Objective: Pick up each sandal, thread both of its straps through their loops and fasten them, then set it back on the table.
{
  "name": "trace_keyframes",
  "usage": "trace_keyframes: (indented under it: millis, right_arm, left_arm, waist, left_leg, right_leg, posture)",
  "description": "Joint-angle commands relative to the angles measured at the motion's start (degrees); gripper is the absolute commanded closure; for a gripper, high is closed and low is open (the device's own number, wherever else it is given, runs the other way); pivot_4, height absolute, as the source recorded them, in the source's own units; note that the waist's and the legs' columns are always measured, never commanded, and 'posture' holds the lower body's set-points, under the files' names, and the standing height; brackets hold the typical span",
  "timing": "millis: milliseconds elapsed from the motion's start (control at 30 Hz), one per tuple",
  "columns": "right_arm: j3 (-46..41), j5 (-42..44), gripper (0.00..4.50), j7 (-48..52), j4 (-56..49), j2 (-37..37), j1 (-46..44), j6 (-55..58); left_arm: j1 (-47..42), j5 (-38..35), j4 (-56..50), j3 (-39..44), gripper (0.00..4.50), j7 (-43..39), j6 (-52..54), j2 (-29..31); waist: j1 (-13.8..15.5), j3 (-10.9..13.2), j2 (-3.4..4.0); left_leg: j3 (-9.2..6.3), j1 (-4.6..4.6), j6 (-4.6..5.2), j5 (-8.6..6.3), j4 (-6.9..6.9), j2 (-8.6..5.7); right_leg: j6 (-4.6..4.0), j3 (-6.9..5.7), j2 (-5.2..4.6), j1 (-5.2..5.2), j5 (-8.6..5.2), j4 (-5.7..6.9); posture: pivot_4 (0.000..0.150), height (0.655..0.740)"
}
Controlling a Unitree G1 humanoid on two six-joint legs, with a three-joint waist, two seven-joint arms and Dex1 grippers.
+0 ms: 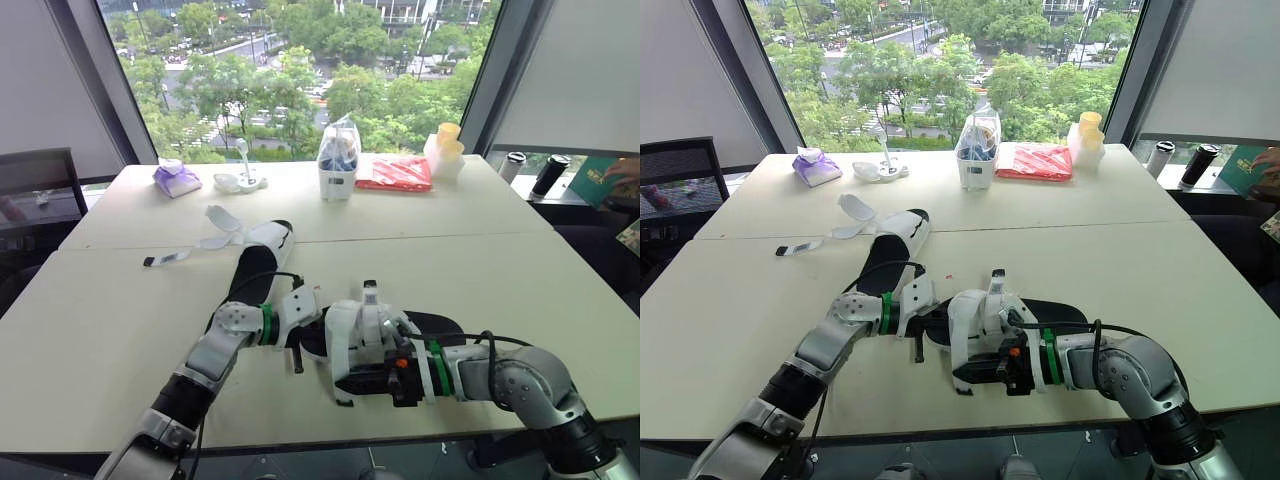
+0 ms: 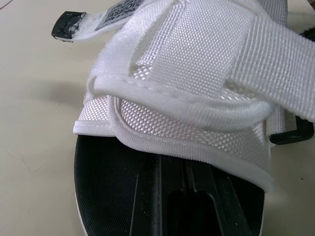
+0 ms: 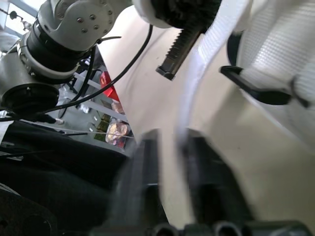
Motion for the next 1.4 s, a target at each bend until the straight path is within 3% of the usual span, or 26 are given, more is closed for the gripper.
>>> trace_keyframes:
  millis: [33, 167, 333, 567, 1000, 1400]
  right_arm:
    - [-5.86, 6.85, 4.46, 1.54, -2.42, 0.68, -4.73, 1.70]
    - [-7.91, 6.11, 4.46, -1.00, 2.51, 2.68, -13.72, 1.73]
    - [-2.17, -2.36, 4.46, 2.62, 10.22, 1.69, -19.19, -1.68]
    - [2.79, -9.60, 4.46, 11.26, 17.23, -1.30, -20.93, -4.76]
    - [-1.68, -8.10, 4.46, 15.80, 22.84, -0.38, -24.12, 1.20]
    - [1.70, -10.57, 4.46, 20.89, 22.64, -1.43, -24.93, 2.37]
  left_arm:
    - [2.11, 1.47, 2.10, -2.45, 4.50, -0.33, 1.93, 0.16]
    - [1.37, 1.59, 3.19, -2.44, 4.50, -0.12, 1.54, -0.37]
    - [0.50, 1.79, 4.19, -2.41, 4.50, -0.32, 1.06, -0.77]
    - [0.79, 1.84, 3.74, -2.19, 4.50, -0.12, 1.14, -0.58]
    - [2.02, 1.61, 2.59, -2.28, 4.50, 0.94, 1.75, -0.97]
    - [2.48, 1.52, 2.34, -2.40, 4.50, 1.23, 2.00, -1.10]
  waist:
    - [-0.05, 0.01, 0.01]
    - [-0.11, 0.00, 0.02]
    - [0.14, -0.01, 0.03]
    - [0.05, -0.01, 0.03]
    - [0.03, -0.01, 0.04]
    - [0.01, -0.01, 0.04]
  left_leg:
    - [0.00, -0.01, 0.00, 0.00, 0.01, 0.00]
    - [0.02, 0.03, 0.00, 0.00, 0.09, 0.00]
    - [-0.03, -0.06, 0.00, 0.00, 0.05, -0.01]
    - [-0.02, -0.15, 0.00, 0.00, 0.10, -0.08]
    - [-0.03, -0.05, 0.00, 0.00, 0.10, -0.08]
    - [-0.03, -0.03, 0.00, 0.00, 0.10, -0.07]
  right_leg:
    - [0.00, 0.00, 0.00, 0.00, 0.00, 0.00]
    - [0.00, 0.00, 0.00, 0.03, 0.01, 0.01]
    - [0.00, -0.04, 0.00, 0.01, 0.00, -0.02]
    - [0.03, -0.01, -0.04, -0.04, 0.00, 0.00]
    - [0.05, -0.01, -0.05, 0.03, -0.01, 0.06]
    - [0.05, -0.02, -0.04, 0.03, -0.01, 0.08]
  posture:
    - [0.150, 0.7400]
    - [0.150, 0.7400]
    - [0.150, 0.7400]
    - [0.150, 0.7400]
    - [0.150, 0.7400]
    - [0.150, 0.7400]
